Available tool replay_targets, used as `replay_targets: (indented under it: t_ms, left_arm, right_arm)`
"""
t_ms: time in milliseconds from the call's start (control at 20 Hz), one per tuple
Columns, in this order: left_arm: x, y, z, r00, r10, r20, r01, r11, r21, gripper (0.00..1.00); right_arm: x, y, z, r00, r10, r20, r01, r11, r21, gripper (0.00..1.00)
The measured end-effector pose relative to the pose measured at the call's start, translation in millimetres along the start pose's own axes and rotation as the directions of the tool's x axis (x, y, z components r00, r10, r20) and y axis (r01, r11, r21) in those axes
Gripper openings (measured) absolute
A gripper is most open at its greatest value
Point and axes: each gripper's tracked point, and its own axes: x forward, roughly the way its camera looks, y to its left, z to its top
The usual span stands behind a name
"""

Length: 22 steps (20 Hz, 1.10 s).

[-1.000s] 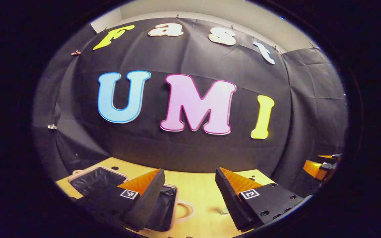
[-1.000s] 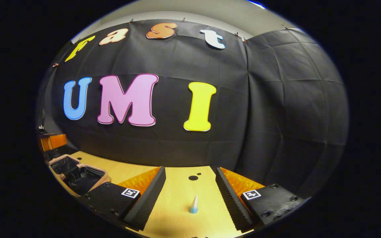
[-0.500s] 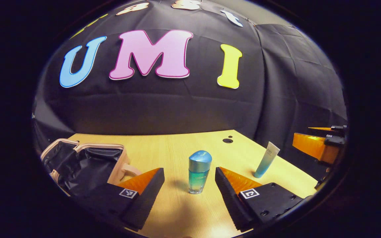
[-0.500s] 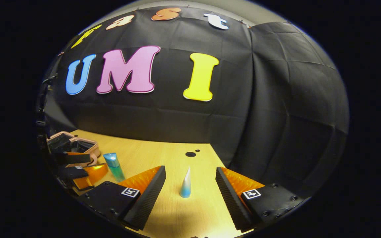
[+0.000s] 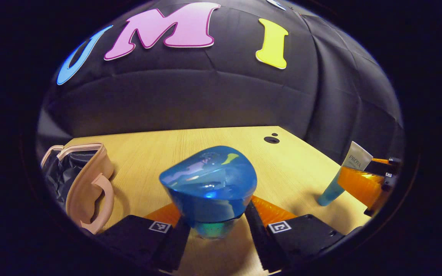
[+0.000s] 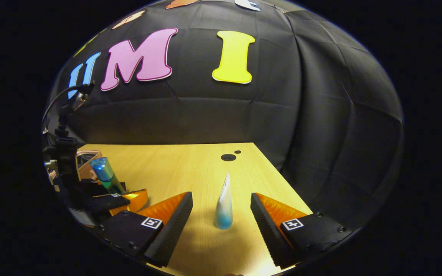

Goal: First open the suitcase, pack the skin care products into it, and then close the suitcase.

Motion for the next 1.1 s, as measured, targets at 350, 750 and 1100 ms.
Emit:
replay_targets:
  t_ms: [350, 750, 1100]
  left_arm:
    - [4.4, 0.0, 1.0, 1.000, -0.018, -0.010, 0.018, 1.000, 0.009, 0.54]
    - [4.9, -0.3, 1.0, 1.000, -0.018, -0.008, 0.018, 1.000, 0.013, 0.54]
    - [0.2, 3.0, 4.9, 0.999, -0.038, 0.017, 0.039, 0.999, -0.030, 0.53]
  right_arm:
    - [38.7, -4.5, -25.9, 0.995, -0.050, -0.082, 0.058, 0.993, 0.101, 0.96]
    - [60.8, 5.0, -44.1, 0.988, -0.024, -0.150, 0.030, 0.999, 0.038, 0.42]
    - [51.8, 1.0, -29.9, 0.993, -0.020, -0.117, 0.025, 0.999, 0.038, 0.30]
